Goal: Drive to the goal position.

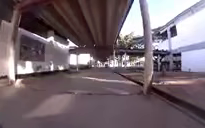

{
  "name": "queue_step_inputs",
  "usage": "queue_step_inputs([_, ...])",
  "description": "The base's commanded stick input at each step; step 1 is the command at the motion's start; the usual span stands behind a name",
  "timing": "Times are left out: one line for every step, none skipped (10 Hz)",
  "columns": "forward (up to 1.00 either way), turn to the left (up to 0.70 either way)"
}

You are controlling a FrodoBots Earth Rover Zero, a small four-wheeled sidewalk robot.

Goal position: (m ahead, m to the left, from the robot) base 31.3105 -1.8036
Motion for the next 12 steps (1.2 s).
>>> queue_step_inputs([0.70, 0.00])
queue_step_inputs([0.32, 0.00])
queue_step_inputs([0.00, 0.00])
queue_step_inputs([0.00, 0.00])
queue_step_inputs([0.00, 0.00])
queue_step_inputs([0.00, 0.00])
queue_step_inputs([0.00, 0.00])
queue_step_inputs([0.00, 0.00])
queue_step_inputs([0.00, 0.00])
queue_step_inputs([0.00, 0.00])
queue_step_inputs([0.00, 0.00])
queue_step_inputs([0.85, 0.00])
